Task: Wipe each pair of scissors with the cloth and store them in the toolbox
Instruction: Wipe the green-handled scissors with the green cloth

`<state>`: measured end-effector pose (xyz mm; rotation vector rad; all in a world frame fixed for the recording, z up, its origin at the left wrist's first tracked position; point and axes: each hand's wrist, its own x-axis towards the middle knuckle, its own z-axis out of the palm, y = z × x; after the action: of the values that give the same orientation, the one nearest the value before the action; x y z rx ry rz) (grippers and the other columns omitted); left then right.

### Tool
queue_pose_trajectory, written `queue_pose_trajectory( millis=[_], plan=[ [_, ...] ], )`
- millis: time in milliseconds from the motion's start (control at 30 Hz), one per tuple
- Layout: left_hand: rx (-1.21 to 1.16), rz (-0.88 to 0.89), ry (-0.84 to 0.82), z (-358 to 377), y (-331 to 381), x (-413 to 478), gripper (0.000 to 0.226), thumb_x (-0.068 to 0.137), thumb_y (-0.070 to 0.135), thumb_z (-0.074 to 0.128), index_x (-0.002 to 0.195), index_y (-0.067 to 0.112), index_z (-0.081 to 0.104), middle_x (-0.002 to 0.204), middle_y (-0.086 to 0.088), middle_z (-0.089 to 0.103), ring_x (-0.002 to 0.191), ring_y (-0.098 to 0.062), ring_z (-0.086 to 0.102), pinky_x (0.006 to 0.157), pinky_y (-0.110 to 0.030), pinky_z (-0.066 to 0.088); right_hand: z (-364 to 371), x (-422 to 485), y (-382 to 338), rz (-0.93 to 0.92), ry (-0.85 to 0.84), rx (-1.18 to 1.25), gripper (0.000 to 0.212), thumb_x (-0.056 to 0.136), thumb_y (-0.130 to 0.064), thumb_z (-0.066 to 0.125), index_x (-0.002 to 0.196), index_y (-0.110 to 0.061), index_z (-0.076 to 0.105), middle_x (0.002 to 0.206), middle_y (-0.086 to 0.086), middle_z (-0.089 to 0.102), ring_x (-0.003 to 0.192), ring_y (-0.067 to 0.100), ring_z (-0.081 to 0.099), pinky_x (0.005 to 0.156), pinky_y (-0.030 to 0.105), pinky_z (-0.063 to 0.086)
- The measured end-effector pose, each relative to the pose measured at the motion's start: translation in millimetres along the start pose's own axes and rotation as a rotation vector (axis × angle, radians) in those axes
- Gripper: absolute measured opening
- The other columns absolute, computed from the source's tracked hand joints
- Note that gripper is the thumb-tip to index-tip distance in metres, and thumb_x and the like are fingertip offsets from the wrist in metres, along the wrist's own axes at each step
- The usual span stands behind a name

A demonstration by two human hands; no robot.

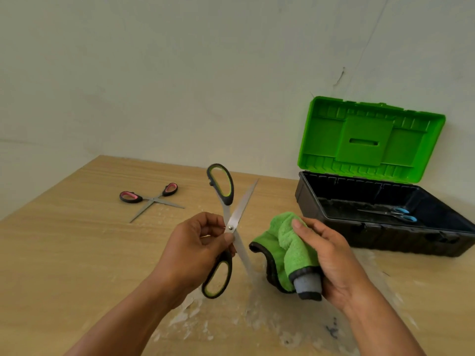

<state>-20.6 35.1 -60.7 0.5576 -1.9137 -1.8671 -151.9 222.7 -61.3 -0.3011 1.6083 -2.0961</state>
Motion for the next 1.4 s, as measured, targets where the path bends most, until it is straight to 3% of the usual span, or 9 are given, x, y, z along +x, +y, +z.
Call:
queue_pose_trajectory(
  millis=[200, 333, 433, 600, 700, 867, 967, 1133, 1400],
  plan=[
    [0.165, 0.153, 0.166, -3.9, 1.4, 3.3, 0.012, 0.086, 0.01, 0.072, 0.085, 0.022, 0.068, 0.083, 0.005, 0.075, 0.075, -0.002, 0.071, 0.063, -0.012, 0.052, -2.3, -2.7, -1.0, -0.061, -0.048, -0.068, 0.048, 0.07, -0.01, 0.078, 0.118, -0.008, 0.07, 0.111, 0.019, 0.075, 0.09, 0.03, 0.075, 0.072, 0.04, 0.063],
    [0.255, 0.251, 0.212, -4.9, -2.8, 5.2, 0.017, 0.084, 0.016, 0.074, 0.084, 0.031, 0.068, 0.09, 0.014, 0.072, 0.093, 0.0, 0.065, 0.074, -0.018, 0.049, -5.7, -3.3, -6.8, -0.116, -0.059, -0.057, 0.047, 0.073, -0.009, 0.076, 0.12, -0.009, 0.069, 0.111, 0.016, 0.076, 0.093, 0.03, 0.075, 0.07, 0.037, 0.063],
    [0.386, 0.379, 0.247, -5.4, -6.1, 6.9, 0.03, 0.079, 0.02, 0.079, 0.078, 0.046, 0.064, 0.093, 0.013, 0.062, 0.089, -0.003, 0.058, 0.069, -0.013, 0.044, -4.3, -6.6, -6.2, -0.1, -0.145, -0.08, 0.043, 0.074, -0.006, 0.076, 0.117, -0.008, 0.071, 0.11, 0.016, 0.076, 0.094, 0.029, 0.076, 0.069, 0.033, 0.062],
    [0.285, 0.549, 0.13, -8.9, -10.7, 5.9, 0.024, 0.076, 0.021, 0.077, 0.089, 0.037, 0.064, 0.082, 0.006, 0.06, 0.071, -0.026, 0.06, 0.06, -0.042, 0.051, 2.5, -8.4, 0.9, -0.086, -0.221, -0.141, 0.04, 0.075, -0.003, 0.077, 0.114, -0.007, 0.073, 0.112, 0.017, 0.075, 0.097, 0.031, 0.075, 0.075, 0.033, 0.062],
    [0.184, 0.436, 0.075, -7.4, -9.1, 4.9, 0.033, 0.074, 0.006, 0.076, 0.089, 0.033, 0.064, 0.08, -0.008, 0.068, 0.067, -0.03, 0.068, 0.055, -0.038, 0.053, 2.9, -7.9, 1.6, -0.086, -0.222, -0.138, 0.039, 0.075, -0.002, 0.077, 0.114, -0.007, 0.073, 0.111, 0.017, 0.075, 0.097, 0.032, 0.075, 0.075, 0.033, 0.062],
    [-0.027, 0.272, -0.024, -4.8, -8.7, 5.9, 0.024, 0.072, -0.012, 0.074, 0.089, 0.004, 0.067, 0.086, -0.022, 0.073, 0.081, -0.029, 0.074, 0.069, -0.025, 0.059, 1.3, -8.2, 1.0, -0.081, -0.219, -0.148, 0.038, 0.077, 0.0, 0.076, 0.115, -0.007, 0.073, 0.111, 0.018, 0.075, 0.094, 0.032, 0.075, 0.073, 0.034, 0.062],
    [0.022, 0.224, -0.073, -1.3, -6.2, 1.5, 0.022, 0.082, -0.013, 0.067, 0.092, 0.007, 0.07, 0.086, -0.006, 0.078, 0.08, -0.018, 0.075, 0.072, -0.022, 0.059, 0.3, -7.9, 0.0, -0.119, -0.195, -0.184, 0.037, 0.078, 0.001, 0.077, 0.114, -0.008, 0.074, 0.108, 0.016, 0.076, 0.096, 0.031, 0.075, 0.073, 0.033, 0.062],
    [-0.156, 0.05, -0.158, 3.9, -1.1, -1.7, 0.021, 0.099, 0.0, 0.048, 0.104, 0.004, 0.067, 0.092, -0.015, 0.078, 0.084, -0.029, 0.076, 0.07, -0.032, 0.062, -1.8, -5.3, 2.3, -0.216, -0.13, -0.308, 0.034, 0.082, 0.003, 0.078, 0.111, -0.014, 0.076, 0.104, 0.009, 0.078, 0.097, 0.027, 0.076, 0.076, 0.033, 0.062],
    [0.085, 0.005, -0.297, -1.5, -6.3, -3.1, 0.042, 0.096, -0.004, 0.052, 0.123, 0.028, 0.057, 0.084, -0.019, 0.076, 0.074, -0.024, 0.072, 0.086, -0.049, 0.055, -0.6, -2.3, 10.5, -0.51, -0.056, -0.591, 0.036, 0.084, -0.001, 0.079, 0.114, -0.019, 0.075, 0.105, -0.008, 0.075, 0.1, 0.011, 0.073, 0.083, 0.03, 0.061]
  ],
)
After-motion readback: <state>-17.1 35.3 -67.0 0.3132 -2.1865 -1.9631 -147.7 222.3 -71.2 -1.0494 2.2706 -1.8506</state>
